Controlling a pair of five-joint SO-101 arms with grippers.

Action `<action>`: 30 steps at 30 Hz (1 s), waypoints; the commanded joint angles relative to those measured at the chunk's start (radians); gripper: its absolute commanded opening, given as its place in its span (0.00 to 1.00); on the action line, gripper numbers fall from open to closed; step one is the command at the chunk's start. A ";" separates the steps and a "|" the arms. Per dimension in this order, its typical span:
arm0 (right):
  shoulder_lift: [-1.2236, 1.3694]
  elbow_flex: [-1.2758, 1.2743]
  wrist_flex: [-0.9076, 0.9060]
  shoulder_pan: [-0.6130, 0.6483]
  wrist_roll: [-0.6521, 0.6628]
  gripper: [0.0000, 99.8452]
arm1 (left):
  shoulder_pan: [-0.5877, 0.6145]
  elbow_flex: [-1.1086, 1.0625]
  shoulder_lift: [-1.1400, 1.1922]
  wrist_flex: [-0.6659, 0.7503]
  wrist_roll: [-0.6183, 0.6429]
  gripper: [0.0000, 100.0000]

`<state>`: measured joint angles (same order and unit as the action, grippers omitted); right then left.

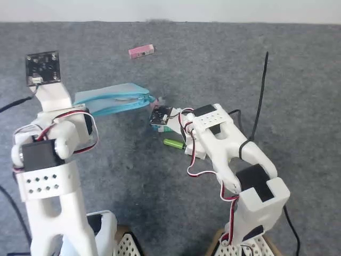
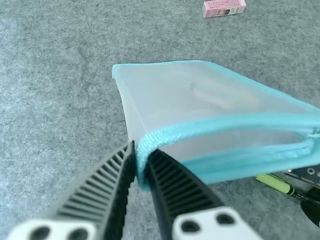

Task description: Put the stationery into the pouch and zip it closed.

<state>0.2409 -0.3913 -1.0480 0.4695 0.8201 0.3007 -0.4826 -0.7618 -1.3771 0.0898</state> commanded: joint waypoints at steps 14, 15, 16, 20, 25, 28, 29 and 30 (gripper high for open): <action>-0.590 -0.117 -0.068 -0.070 -0.269 0.01 | 0.005 0.191 -0.044 -0.106 -0.002 0.01; -0.642 -0.118 -0.074 -0.071 -0.284 0.01 | 0.005 0.194 -0.044 -0.107 -0.002 0.01; -0.694 -0.118 -0.077 -0.074 -0.302 0.01 | 0.005 0.194 -0.044 -0.106 -0.003 0.01; -0.923 -0.118 -0.079 -0.076 -0.400 0.01 | 0.005 0.185 -0.037 -0.100 -0.003 0.01; -1.176 -0.107 -0.035 -0.067 -0.578 0.01 | 0.005 0.171 -0.037 -0.098 -0.003 0.01; -1.288 -0.107 0.054 -0.067 -0.733 0.01 | 0.005 0.168 -0.037 -0.098 -0.003 0.01; -1.316 -0.109 0.090 -0.059 -0.790 0.01 | 0.005 0.168 -0.037 -0.098 -0.003 0.01; -1.334 -0.117 0.130 -0.038 -0.844 0.01 | 0.005 0.168 -0.037 -0.098 -0.003 0.01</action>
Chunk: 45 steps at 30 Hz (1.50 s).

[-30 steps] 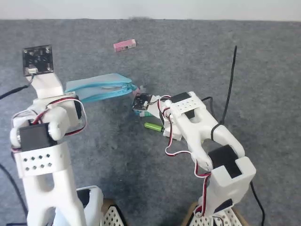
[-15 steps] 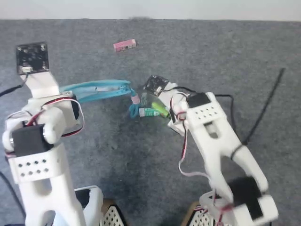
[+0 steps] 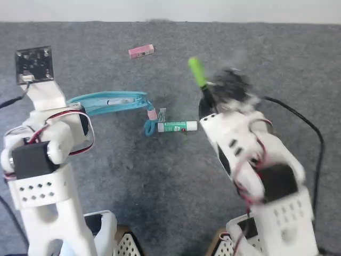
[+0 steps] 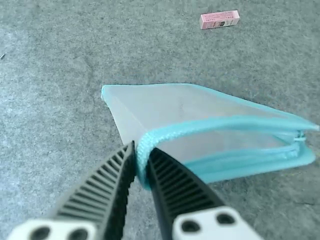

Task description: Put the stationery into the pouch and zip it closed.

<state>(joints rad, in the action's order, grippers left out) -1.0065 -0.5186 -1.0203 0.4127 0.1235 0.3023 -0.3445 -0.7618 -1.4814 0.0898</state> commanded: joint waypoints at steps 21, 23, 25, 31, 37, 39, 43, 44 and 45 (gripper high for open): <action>0.249 -0.302 1.191 0.418 -0.109 0.01 | 0.002 0.030 -0.043 0.015 0.000 0.01; 0.311 -0.302 1.257 0.418 -0.078 0.01 | 0.002 0.030 -0.044 0.014 0.000 0.01; 0.357 -0.301 1.313 0.415 -0.052 0.01 | 0.002 0.030 -0.044 0.012 -0.002 0.01; 0.424 -0.301 1.356 0.398 -0.049 0.01 | 0.002 0.030 -0.044 0.012 -0.002 0.01; 0.424 -0.302 1.268 0.404 -0.057 0.01 | 0.002 0.035 -0.044 0.015 -0.002 0.01; 0.424 -0.301 1.230 0.414 -0.080 0.01 | 0.003 0.035 -0.044 0.020 -0.002 0.01; 0.423 -0.295 1.221 0.417 -0.081 0.01 | 0.003 0.035 -0.044 0.020 0.000 0.01; 0.418 -0.278 1.213 0.415 -0.081 0.01 | 0.003 0.035 -0.044 0.020 0.000 0.01; 0.409 -0.267 1.211 0.412 -0.081 0.01 | 0.003 0.035 -0.043 0.020 0.000 0.01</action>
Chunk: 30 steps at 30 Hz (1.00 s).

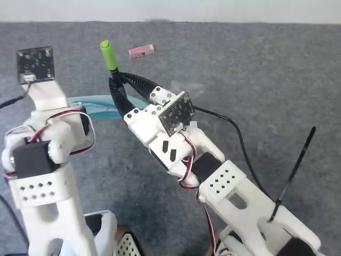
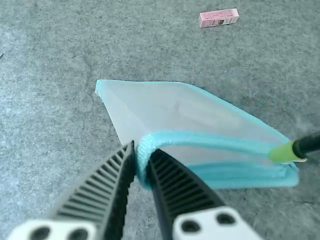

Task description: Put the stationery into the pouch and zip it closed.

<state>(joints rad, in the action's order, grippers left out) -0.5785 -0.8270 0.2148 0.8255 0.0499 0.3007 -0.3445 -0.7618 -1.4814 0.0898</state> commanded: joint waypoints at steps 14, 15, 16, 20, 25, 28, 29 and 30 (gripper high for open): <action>-0.191 0.031 -0.081 0.015 -0.011 0.01 | 0.005 0.036 -0.040 0.028 0.000 0.01; -0.180 0.034 -0.079 0.022 -0.011 0.01 | 0.005 0.036 -0.040 0.028 0.000 0.01; -0.163 0.043 -0.081 0.033 -0.008 0.01 | 0.005 0.036 -0.040 0.028 0.000 0.01; -0.077 0.083 -0.081 0.045 -0.008 0.01 | 0.005 0.036 -0.041 0.028 0.000 0.01; 0.015 0.166 -0.081 0.028 -0.014 0.01 | 0.005 0.036 -0.043 0.028 0.000 0.01; 0.070 0.210 -0.081 0.030 -0.014 0.01 | 0.005 0.036 -0.043 0.028 0.000 0.01; 0.087 0.227 -0.081 0.030 -0.014 0.01 | 0.005 0.036 -0.043 0.028 0.000 0.01; 0.102 0.239 -0.081 0.028 -0.014 0.01 | 0.005 0.036 -0.043 0.028 0.000 0.01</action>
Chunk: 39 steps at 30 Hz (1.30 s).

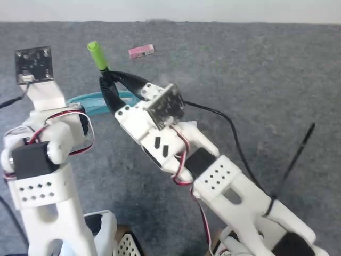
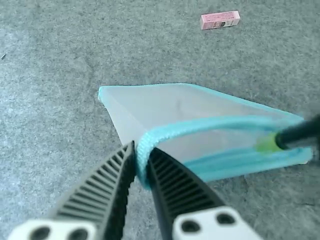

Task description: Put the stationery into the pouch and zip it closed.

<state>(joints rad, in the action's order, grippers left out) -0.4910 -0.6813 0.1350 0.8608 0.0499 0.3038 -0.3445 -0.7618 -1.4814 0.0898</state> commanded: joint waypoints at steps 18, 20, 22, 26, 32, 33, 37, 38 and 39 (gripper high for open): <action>0.113 0.101 -0.010 -0.033 -0.011 0.17 | 0.002 0.036 -0.041 0.028 0.000 0.01; 0.111 0.101 -0.010 -0.048 -0.008 0.15 | 0.002 0.036 -0.041 0.028 0.000 0.01; 0.111 0.103 -0.010 -0.053 -0.008 0.14 | 0.002 0.036 -0.041 0.028 0.000 0.01; 0.110 0.107 -0.010 -0.053 -0.005 0.13 | 0.002 0.036 -0.040 0.028 0.000 0.01; 0.042 0.104 -0.076 -0.021 0.072 0.13 | 0.002 0.036 -0.040 0.028 0.000 0.01; 0.019 0.106 -0.105 -0.012 0.100 0.13 | 0.002 0.036 -0.040 0.028 0.000 0.01; -0.093 0.107 -0.223 0.021 0.190 0.13 | 0.002 0.033 -0.038 0.041 0.000 0.01; -0.120 0.107 -0.260 0.021 0.210 0.13 | 0.002 0.031 -0.038 0.040 0.000 0.01; -0.148 0.107 -0.298 0.018 0.227 0.13 | 0.002 0.031 -0.038 0.038 0.000 0.01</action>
<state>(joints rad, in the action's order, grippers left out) -0.5309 -0.6368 -0.0736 0.8715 0.2156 0.3023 -0.3445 -0.7618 -1.4814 0.0898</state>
